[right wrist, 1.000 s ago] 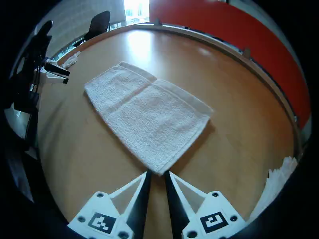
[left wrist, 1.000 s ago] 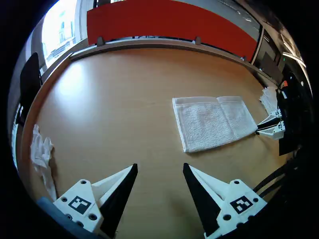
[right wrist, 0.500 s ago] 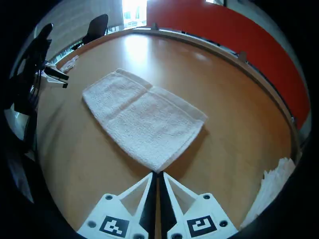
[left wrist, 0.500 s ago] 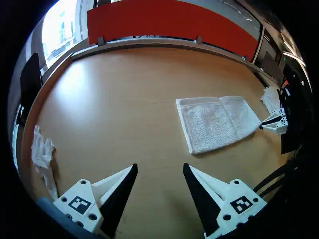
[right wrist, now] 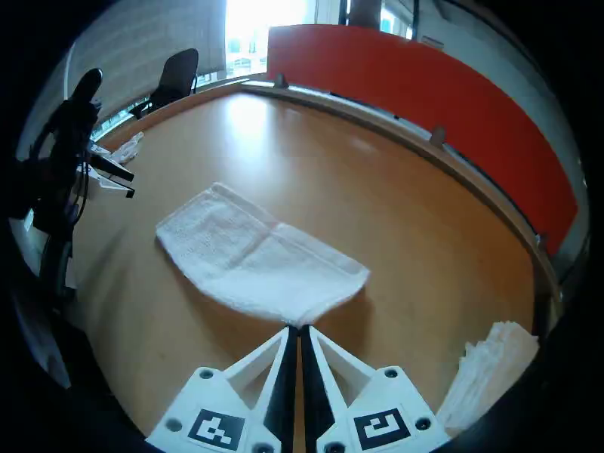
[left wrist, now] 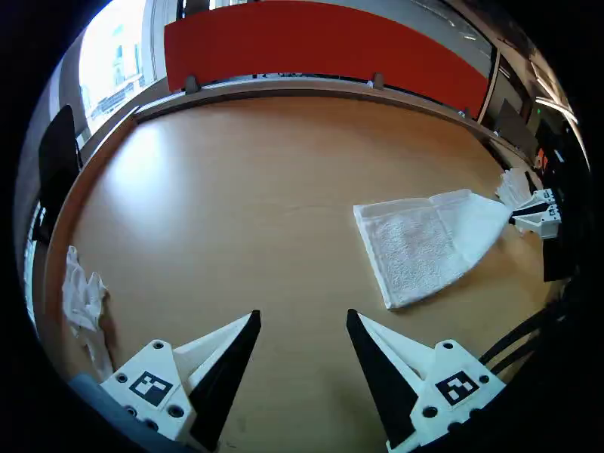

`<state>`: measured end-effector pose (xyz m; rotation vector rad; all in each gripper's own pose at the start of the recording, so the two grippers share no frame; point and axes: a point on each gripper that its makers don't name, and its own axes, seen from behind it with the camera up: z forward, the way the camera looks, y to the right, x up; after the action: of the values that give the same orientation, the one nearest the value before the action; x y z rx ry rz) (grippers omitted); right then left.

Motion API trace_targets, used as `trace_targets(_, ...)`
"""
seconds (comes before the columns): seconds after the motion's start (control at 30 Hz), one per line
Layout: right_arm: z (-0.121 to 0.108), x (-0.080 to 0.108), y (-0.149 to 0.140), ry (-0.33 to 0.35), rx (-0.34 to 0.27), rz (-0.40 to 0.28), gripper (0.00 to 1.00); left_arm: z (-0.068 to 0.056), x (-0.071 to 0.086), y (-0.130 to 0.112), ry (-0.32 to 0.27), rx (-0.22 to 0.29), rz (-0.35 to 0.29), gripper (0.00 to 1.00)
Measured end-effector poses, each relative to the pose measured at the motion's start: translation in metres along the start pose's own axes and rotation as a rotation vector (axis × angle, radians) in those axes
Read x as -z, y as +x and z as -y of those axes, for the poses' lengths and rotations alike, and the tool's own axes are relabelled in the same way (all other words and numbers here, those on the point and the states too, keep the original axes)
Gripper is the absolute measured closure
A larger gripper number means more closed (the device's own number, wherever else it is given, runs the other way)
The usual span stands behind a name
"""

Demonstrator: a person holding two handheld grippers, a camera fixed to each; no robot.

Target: Fold towel

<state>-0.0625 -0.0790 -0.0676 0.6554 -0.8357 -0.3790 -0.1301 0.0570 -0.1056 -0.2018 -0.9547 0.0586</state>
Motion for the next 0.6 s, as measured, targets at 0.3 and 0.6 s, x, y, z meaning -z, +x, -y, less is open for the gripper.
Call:
trace_targets(0.3,-0.011,0.024,0.020,-0.047,0.004,-0.047,0.97,-0.001,-0.001,0.008,-0.001,-0.007,-0.012,0.16)
trace_targets(0.6,-0.025,0.043,0.031,-0.082,-0.005,-0.075,0.97,-0.001,0.000,0.017,-0.001,-0.014,-0.027,0.16)
